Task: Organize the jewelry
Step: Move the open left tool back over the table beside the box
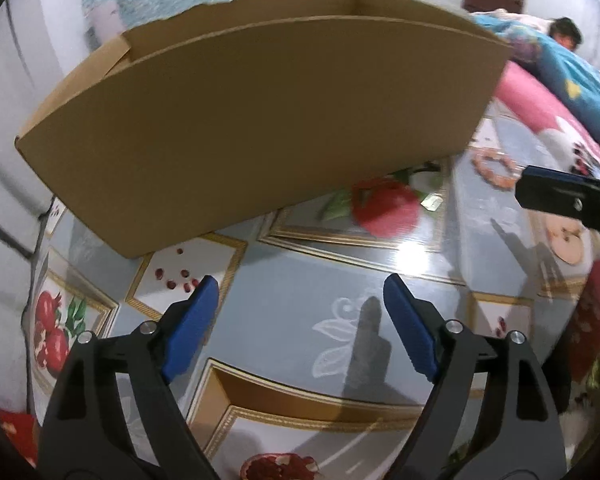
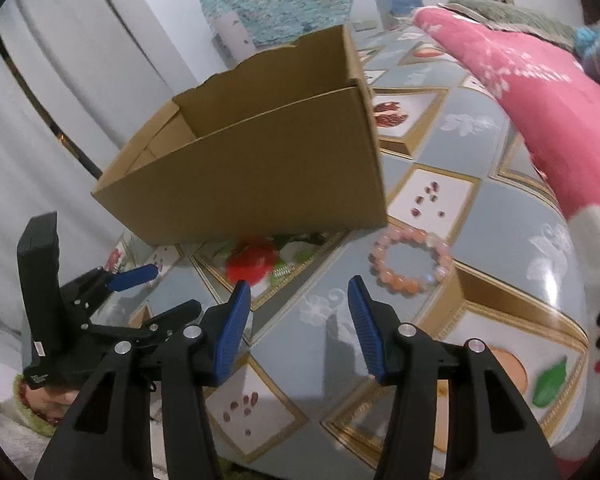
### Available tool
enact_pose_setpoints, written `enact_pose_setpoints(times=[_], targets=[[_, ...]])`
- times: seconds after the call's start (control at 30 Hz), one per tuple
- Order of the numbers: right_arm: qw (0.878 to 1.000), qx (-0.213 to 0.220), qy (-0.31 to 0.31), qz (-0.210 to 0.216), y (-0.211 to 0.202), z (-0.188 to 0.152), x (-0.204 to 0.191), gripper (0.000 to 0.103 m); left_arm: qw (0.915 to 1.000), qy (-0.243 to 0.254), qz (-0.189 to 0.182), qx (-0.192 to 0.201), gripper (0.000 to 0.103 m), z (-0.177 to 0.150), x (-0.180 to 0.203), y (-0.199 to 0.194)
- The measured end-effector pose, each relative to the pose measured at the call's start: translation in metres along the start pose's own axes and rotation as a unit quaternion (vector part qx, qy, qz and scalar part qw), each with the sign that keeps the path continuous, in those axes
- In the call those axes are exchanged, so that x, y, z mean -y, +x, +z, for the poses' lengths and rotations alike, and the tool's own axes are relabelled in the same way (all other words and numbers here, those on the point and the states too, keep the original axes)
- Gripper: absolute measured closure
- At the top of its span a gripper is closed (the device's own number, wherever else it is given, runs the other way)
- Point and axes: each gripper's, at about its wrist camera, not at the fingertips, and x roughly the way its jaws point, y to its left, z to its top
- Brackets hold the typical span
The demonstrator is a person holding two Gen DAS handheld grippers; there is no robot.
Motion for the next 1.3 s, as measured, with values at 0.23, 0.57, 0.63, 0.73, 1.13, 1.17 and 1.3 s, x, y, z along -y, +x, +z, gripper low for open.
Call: enact_pose_setpoints(times=[0.23,0.57,0.63,0.73,1.13,1.17,1.3], targets=[[1.0,-0.006,-0.018,-0.014,0.014,0.004,-0.009,0.056,0.9992,-0.033,0.014,-0.019,0.017,0.003,-0.011,0.008],[0.999,-0.017,-0.022,-0.016,0.026,0.008,-0.013,0.058,0.9984,-0.05,0.014,-0.024,0.011,0.003,-0.025,0.013],[0.999,-0.018,-0.023,-0.016,0.028,0.009,-0.013,0.058,0.9982,-0.052,0.014,-0.025,0.011,0.001,-0.028,0.013],[0.999,-0.018,-0.025,-0.016,0.028,0.009,-0.015,0.058,0.998,-0.055,0.015,-0.026,0.009,-0.001,-0.031,0.015],[1.0,-0.011,0.005,0.004,0.026,0.017,-0.003,0.064,0.9983,-0.054,0.015,-0.017,0.008,-0.008,-0.025,0.02],[1.0,-0.013,0.011,0.009,0.026,0.018,0.0,0.066,0.9983,-0.054,0.015,-0.015,0.008,-0.009,-0.025,0.02],[1.0,-0.022,0.005,0.014,0.034,0.022,-0.002,0.072,0.9985,-0.052,0.014,-0.01,0.008,-0.014,-0.024,0.019]])
